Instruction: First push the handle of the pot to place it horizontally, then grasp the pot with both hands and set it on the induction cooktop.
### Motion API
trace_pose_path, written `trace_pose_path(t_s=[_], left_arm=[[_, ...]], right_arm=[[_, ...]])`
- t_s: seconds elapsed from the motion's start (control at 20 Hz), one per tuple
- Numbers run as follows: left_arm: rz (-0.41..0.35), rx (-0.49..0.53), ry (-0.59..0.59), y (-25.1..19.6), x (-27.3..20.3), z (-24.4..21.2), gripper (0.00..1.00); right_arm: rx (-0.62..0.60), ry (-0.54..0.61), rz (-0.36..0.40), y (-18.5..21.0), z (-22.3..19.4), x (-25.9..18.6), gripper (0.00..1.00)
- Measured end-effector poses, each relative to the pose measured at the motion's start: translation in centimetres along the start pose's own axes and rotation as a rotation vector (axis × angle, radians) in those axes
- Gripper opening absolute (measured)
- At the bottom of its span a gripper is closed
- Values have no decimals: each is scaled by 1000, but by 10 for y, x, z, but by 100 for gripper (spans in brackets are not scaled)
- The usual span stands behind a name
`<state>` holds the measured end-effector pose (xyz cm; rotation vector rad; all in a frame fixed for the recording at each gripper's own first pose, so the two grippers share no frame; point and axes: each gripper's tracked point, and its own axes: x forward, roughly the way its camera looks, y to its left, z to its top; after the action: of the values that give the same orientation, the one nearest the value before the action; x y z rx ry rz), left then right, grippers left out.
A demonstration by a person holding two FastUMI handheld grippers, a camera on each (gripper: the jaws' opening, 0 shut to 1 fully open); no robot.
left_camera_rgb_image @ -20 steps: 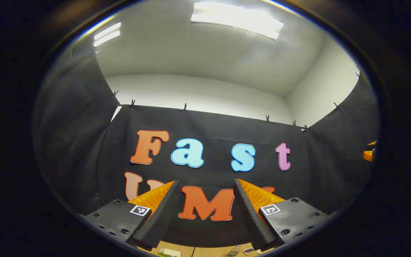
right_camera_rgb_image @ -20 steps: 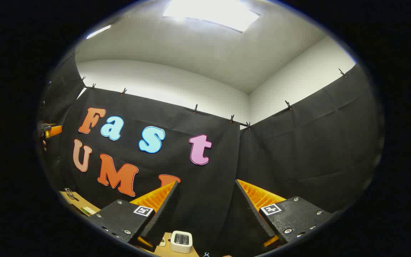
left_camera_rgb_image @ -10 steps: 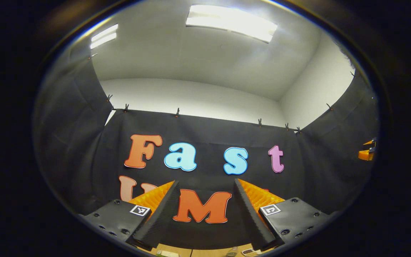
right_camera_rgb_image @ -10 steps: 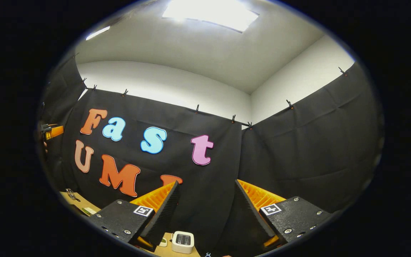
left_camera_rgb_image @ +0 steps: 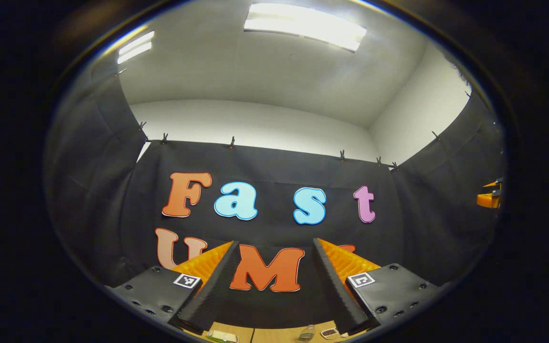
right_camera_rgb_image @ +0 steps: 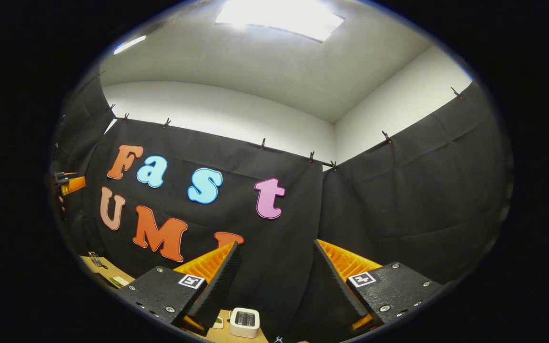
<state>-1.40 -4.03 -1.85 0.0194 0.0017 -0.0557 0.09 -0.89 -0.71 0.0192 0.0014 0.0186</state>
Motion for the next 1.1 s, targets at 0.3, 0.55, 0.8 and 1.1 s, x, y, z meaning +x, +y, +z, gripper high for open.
trace_pose_path(t_s=[0.3, 0.55, 0.8, 1.1], left_arm=[[2, 30, 28, -16, -5, -18, 96], [-8, 48, 101, -34, -6, -49, 96], [0, -19, 284, -54, -17, -113, 50], [3, -136, 618, -80, -60, -218, 7]], right_arm=[[12, -7, 8, -4, -4, -3, 91], [14, 2, 22, -6, -15, -6, 94], [11, 16, 32, -11, -29, -11, 94], [30, 31, 56, -15, -47, -16, 94]])
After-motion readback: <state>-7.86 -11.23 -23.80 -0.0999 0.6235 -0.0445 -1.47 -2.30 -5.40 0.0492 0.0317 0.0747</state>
